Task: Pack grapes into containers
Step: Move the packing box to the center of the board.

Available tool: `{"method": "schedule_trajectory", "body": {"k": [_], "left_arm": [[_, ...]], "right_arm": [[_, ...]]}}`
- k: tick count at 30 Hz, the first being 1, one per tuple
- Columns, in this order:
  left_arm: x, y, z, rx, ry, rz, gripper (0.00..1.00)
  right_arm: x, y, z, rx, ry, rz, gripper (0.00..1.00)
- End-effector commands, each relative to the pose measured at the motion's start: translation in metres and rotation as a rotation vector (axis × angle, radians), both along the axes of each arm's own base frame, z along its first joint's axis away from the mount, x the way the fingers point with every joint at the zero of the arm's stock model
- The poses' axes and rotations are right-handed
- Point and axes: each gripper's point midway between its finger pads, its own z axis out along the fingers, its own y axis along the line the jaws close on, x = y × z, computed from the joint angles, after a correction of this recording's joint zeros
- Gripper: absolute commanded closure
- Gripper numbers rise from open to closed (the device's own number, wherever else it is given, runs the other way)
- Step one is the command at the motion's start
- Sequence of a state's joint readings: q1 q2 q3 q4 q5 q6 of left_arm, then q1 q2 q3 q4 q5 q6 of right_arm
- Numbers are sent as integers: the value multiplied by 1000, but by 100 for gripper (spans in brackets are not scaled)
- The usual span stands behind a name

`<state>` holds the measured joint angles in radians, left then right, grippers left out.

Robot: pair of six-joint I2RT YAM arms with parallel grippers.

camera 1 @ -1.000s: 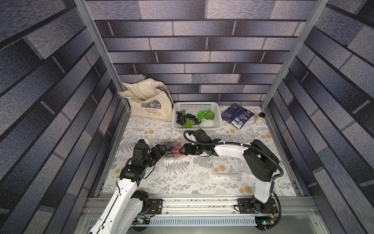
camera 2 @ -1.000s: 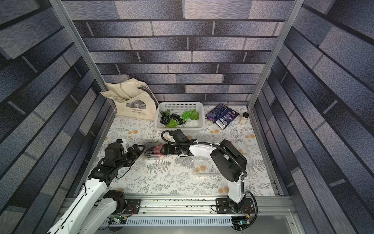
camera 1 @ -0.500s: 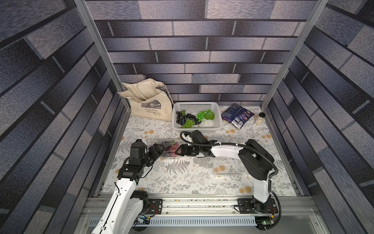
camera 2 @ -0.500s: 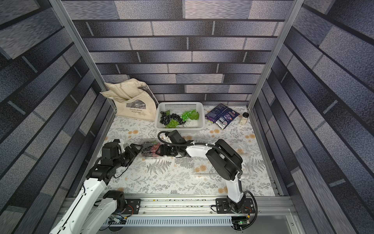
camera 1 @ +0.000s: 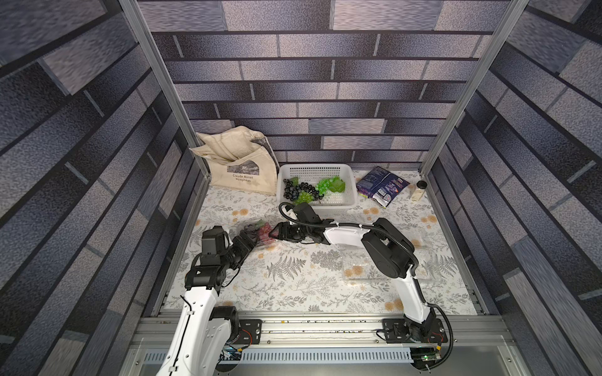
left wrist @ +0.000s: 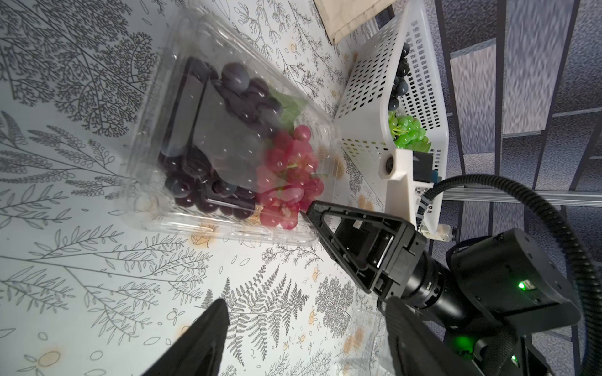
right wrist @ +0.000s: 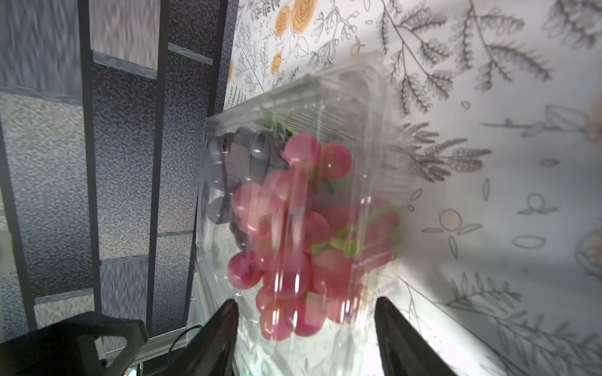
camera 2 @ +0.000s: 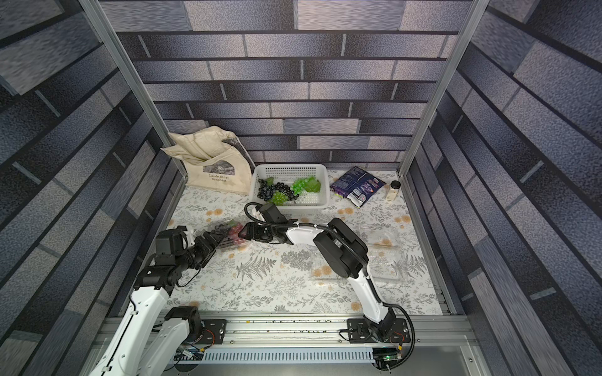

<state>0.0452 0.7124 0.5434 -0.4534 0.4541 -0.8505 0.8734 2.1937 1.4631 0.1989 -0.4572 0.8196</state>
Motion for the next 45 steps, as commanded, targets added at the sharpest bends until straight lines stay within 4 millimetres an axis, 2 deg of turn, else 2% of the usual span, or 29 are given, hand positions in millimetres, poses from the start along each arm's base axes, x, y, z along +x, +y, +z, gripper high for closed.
{"method": "schedule_trajectory", "body": {"k": [1, 6, 9, 10, 13, 16, 22, 27, 33, 34, 37, 41, 45], "left_arm": [[-2, -10, -5, -15, 12, -46, 29], [-1, -33, -23, 36, 34, -114, 44], [1, -47, -37, 78, 74, -152, 56], [2, -48, -43, 83, 91, -148, 57], [8, -45, -57, 94, 125, -119, 61], [17, -38, -68, 120, 157, -98, 59], [37, -16, -82, 140, 205, -58, 58], [55, -5, -82, 146, 191, -46, 58], [76, -5, -81, 167, 177, -63, 57], [79, -4, -81, 174, 177, -64, 57], [85, 4, -84, 176, 183, -52, 57], [81, 14, -88, 174, 197, -39, 56], [73, 24, -88, 182, 198, -18, 56]], "right_arm": [[4, 6, 11, 11, -31, -2, 31], [7, -22, 12, -38, -54, -36, 30], [10, -47, 14, -50, -55, -73, 30], [11, -56, 21, -47, -68, -87, 30], [10, -78, 34, -68, -107, -106, 30], [6, -94, 49, -98, -154, -111, 30], [-4, -113, 74, -105, -204, -104, 30], [-10, -129, 83, -140, -233, -106, 29], [-23, -156, 81, -216, -247, -124, 29], [-29, -165, 69, -248, -229, -126, 29], [-41, -182, 63, -293, -217, -134, 29], [-55, -202, 57, -342, -201, -148, 29], [-72, -221, 42, -410, -155, -153, 30]]}}
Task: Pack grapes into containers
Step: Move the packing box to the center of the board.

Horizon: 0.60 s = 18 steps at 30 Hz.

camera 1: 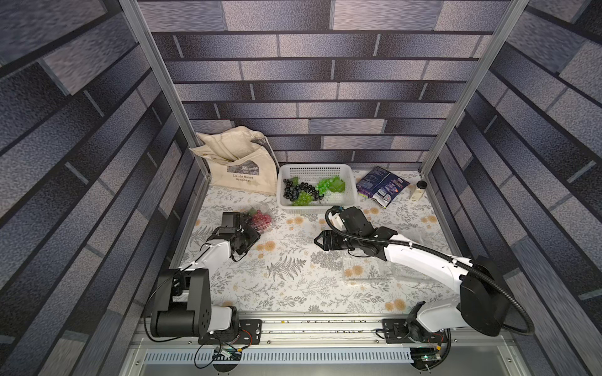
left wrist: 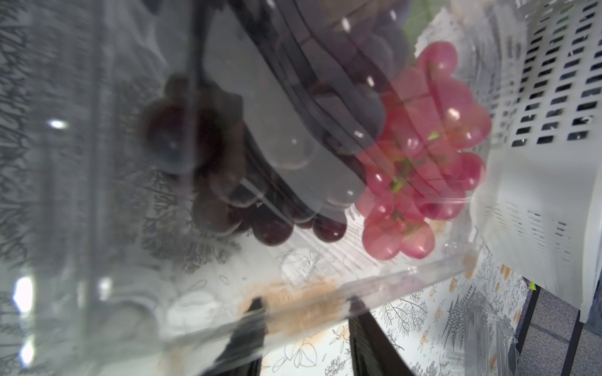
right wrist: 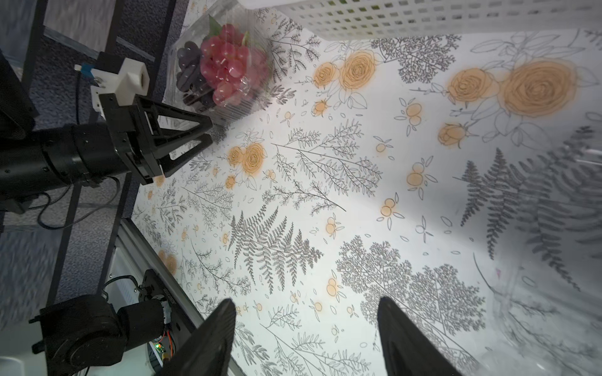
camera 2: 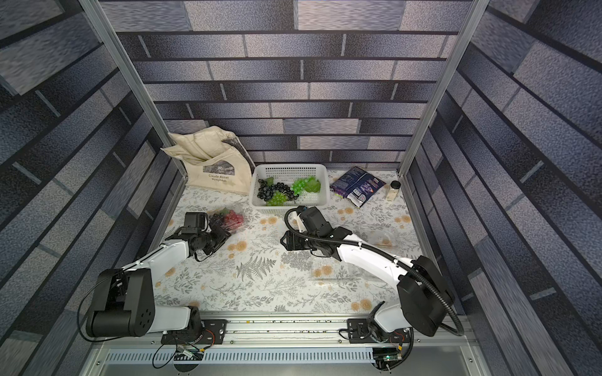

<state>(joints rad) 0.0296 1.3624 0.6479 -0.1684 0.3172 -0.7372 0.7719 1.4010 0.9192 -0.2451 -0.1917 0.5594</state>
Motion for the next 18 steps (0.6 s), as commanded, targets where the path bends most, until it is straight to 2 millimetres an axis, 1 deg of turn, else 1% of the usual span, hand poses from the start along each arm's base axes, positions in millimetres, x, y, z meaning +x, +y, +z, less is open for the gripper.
{"method": "schedule_trajectory", "body": {"k": [1, 5, 9, 12, 14, 18], "left_arm": [[-5, 7, 6, 21, -24, -14, 56], [-8, 17, 8, 26, -27, 12, 55], [-8, 25, 10, 39, -32, 33, 55], [-9, 33, 13, 49, -40, 54, 55], [-11, 37, 14, 55, -37, 61, 54], [-15, 47, 16, 77, -42, 89, 54]], "right_arm": [[-15, -27, -21, -114, 48, -31, 31], [-27, -43, -28, -201, 42, -46, 31], [-30, -59, -35, -271, 39, -84, 30], [-29, -71, -39, -312, 35, -122, 28], [-31, -73, -42, -316, 46, -128, 28], [-38, -70, -56, -320, 88, -119, 28]]}}
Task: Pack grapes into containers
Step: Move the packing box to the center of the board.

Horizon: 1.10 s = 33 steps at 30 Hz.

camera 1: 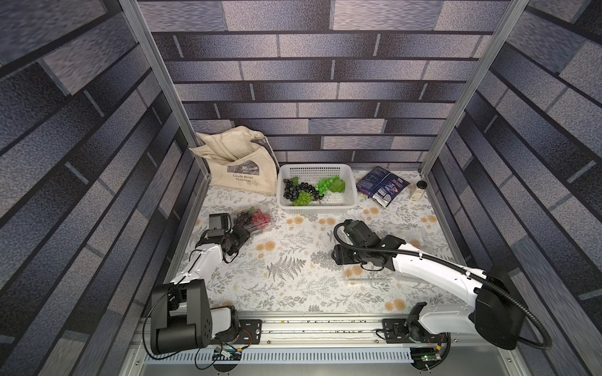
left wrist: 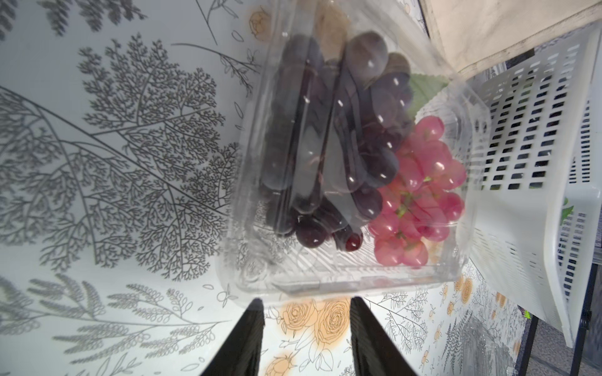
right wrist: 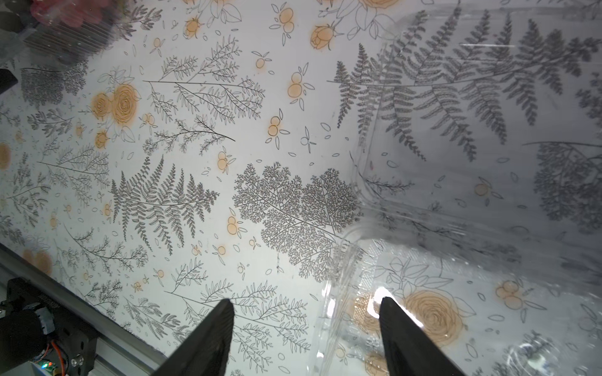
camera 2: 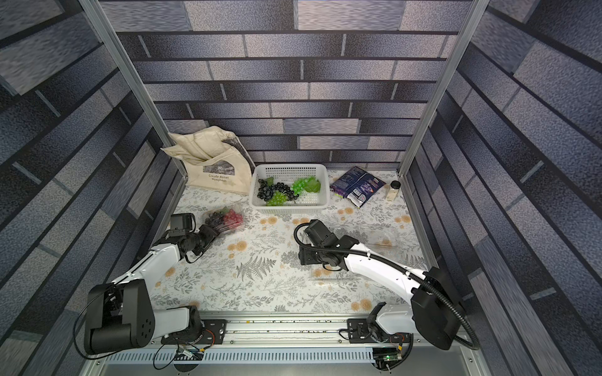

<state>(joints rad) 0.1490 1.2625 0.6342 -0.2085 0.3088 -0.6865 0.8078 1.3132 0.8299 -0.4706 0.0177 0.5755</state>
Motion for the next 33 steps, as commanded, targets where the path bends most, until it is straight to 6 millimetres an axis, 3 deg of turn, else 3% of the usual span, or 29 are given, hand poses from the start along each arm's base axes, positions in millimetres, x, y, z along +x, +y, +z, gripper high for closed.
{"method": "schedule_trajectory", "body": {"k": [1, 8, 15, 18, 25, 26, 33], "left_arm": [[-11, 10, -1, 37, 12, 15, 54], [-12, -1, 13, 13, -27, -2, 53], [-26, -22, 41, 1, -77, -47, 50], [-33, -26, 51, -6, -98, -54, 48], [-47, -28, 68, -24, -127, -53, 46], [-48, -29, 71, -25, -136, -52, 46], [-53, -28, 81, -37, -152, -49, 45]], "right_arm": [[-11, -8, -17, -47, 48, -16, 28], [-16, 3, -32, -41, 75, 6, 28], [-14, 37, -37, -26, 63, 66, 31], [-5, 52, -39, -56, 22, 88, 32], [21, 91, -40, -66, -29, 133, 46], [29, 103, -30, -48, -54, 141, 47], [45, 142, -27, -30, -78, 198, 51]]}}
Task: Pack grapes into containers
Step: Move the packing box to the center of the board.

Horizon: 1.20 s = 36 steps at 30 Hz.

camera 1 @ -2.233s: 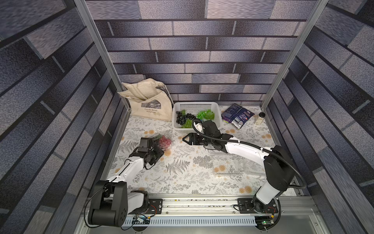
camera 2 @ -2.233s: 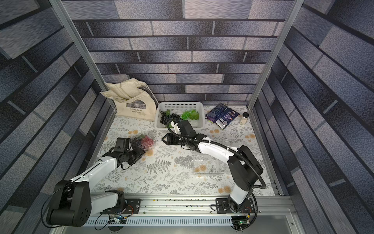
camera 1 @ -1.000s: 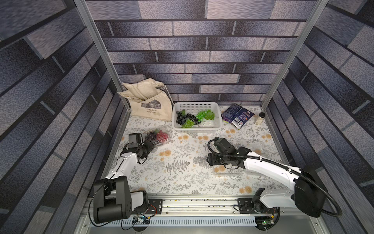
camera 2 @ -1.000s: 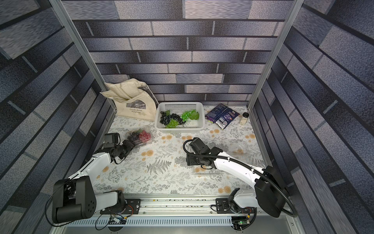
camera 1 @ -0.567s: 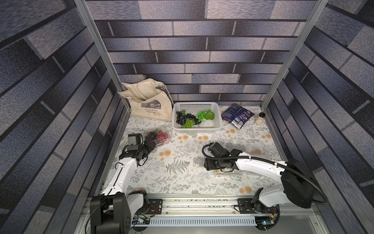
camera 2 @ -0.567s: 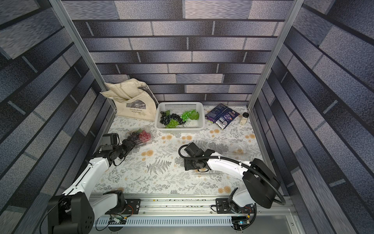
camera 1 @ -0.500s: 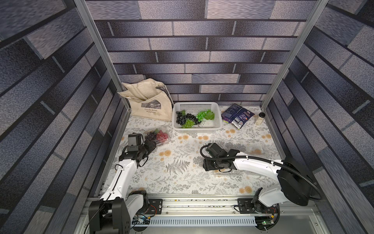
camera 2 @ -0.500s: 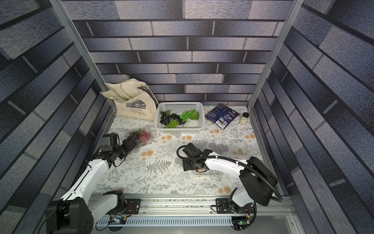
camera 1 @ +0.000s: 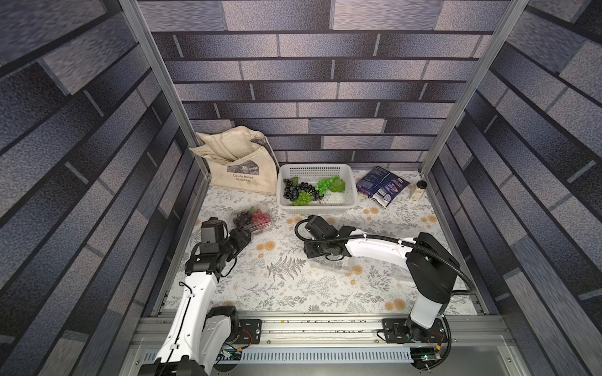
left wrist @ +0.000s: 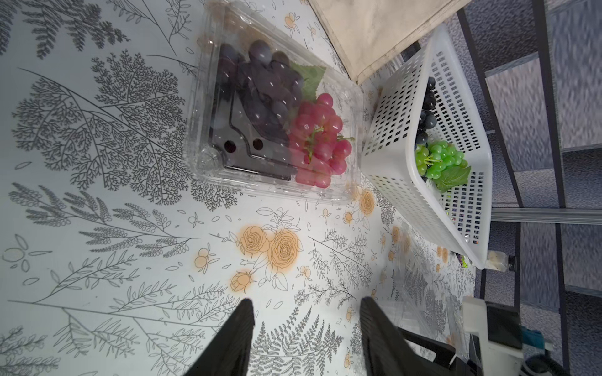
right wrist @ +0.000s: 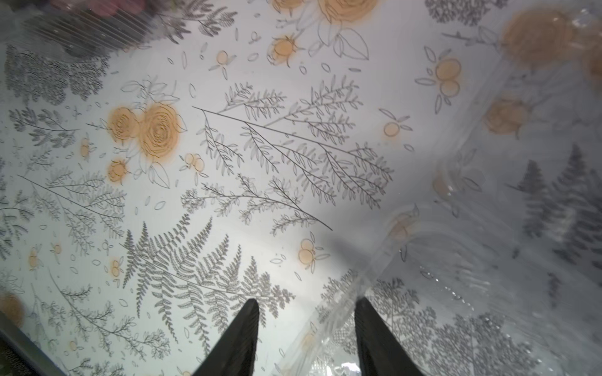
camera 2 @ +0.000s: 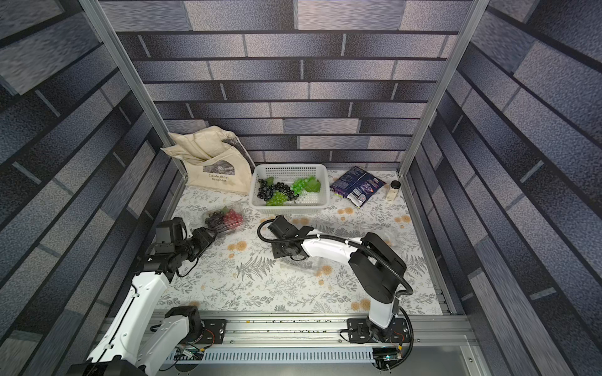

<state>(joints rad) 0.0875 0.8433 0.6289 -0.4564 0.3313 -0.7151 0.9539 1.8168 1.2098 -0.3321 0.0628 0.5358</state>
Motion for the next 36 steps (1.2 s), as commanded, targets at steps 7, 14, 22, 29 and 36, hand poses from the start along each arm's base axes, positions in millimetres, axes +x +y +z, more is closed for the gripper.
{"method": "schedule_trajectory", "body": {"k": [7, 14, 22, 29, 36], "left_arm": [[-6, 1, 9, -28, 4, 11, 45], [-5, 2, 11, -28, 1, 13, 45], [-4, -10, 10, 1, 14, -32, 42], [2, -59, 8, 76, 9, -186, 31], [23, -98, 18, 135, 2, -291, 21]], "right_arm": [[-3, 47, -3, 12, -15, 104, 51], [-24, 61, 0, 36, 3, 154, 49], [-42, 39, 45, 100, -30, 141, 37], [-24, -10, 115, 142, -159, 98, 30], [53, -72, 150, 148, -297, -74, 30]]}}
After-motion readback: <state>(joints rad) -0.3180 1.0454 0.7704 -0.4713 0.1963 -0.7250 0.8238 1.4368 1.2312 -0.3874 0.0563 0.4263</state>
